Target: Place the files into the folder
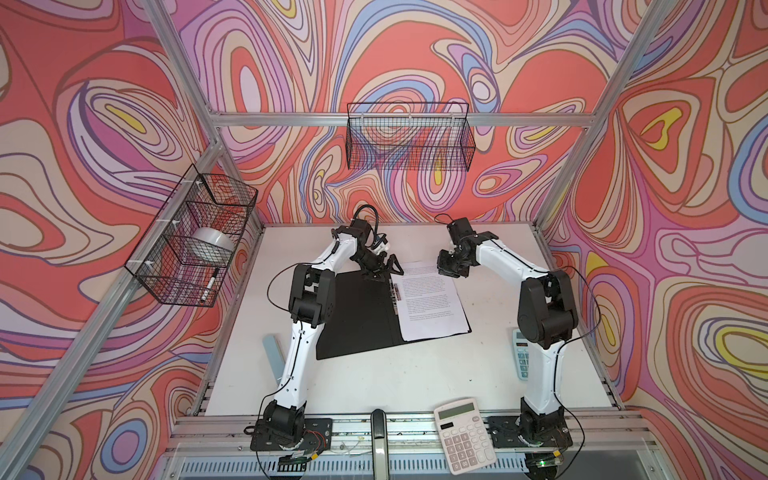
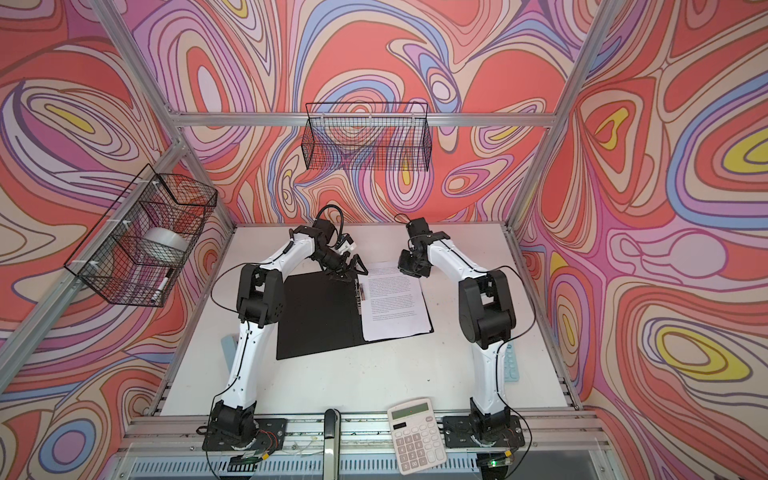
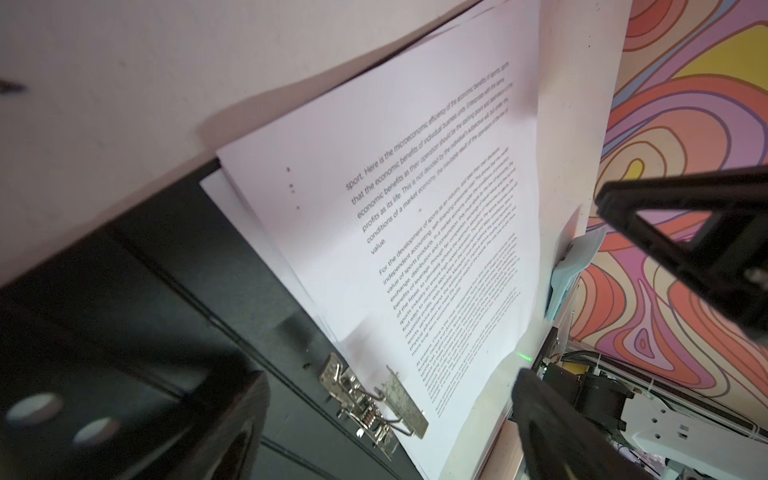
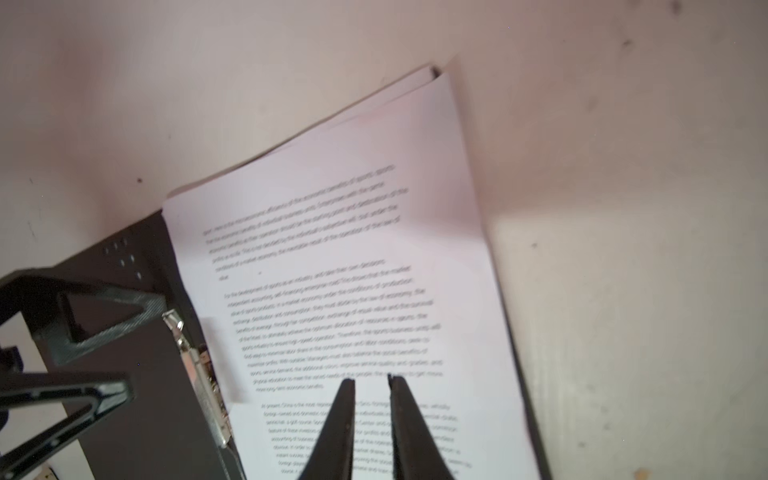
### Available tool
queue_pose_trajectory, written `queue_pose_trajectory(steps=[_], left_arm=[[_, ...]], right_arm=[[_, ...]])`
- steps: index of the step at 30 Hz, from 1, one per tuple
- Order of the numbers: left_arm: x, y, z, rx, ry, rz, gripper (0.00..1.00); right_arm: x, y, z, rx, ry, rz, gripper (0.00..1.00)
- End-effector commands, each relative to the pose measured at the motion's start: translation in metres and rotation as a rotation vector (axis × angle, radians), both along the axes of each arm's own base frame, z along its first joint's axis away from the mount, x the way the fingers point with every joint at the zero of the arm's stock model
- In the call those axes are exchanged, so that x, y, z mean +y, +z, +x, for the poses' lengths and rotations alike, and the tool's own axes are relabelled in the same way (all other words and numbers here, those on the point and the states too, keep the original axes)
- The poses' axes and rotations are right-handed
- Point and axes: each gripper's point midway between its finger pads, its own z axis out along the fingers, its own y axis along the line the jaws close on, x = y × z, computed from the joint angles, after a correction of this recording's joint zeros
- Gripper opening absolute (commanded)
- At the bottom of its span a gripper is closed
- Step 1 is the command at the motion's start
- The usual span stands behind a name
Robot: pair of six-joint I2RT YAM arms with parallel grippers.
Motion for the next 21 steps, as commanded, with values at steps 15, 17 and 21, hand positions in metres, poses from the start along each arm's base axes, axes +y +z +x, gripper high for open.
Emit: queue_pose_trajectory(steps=[15, 17, 21], left_arm=[[-0.011, -0.001, -0.008, 0.02, -0.037, -0.034, 0.92], [-0.012, -0.001, -0.009, 0.022, -0.039, -0.038, 0.92], [-0.013, -0.002, -0.008, 0.022, -0.041, -0.042, 0.92]], right_arm=[[-0.032, -0.05, 0.068, -0.045, -0.076, 0.24, 0.25], [-0.031, -0.055, 0.069, -0.033, -0.068, 0.245, 0.25], [-0.029, -0.063, 0.067, -0.011, -0.062, 0.254, 0.25]])
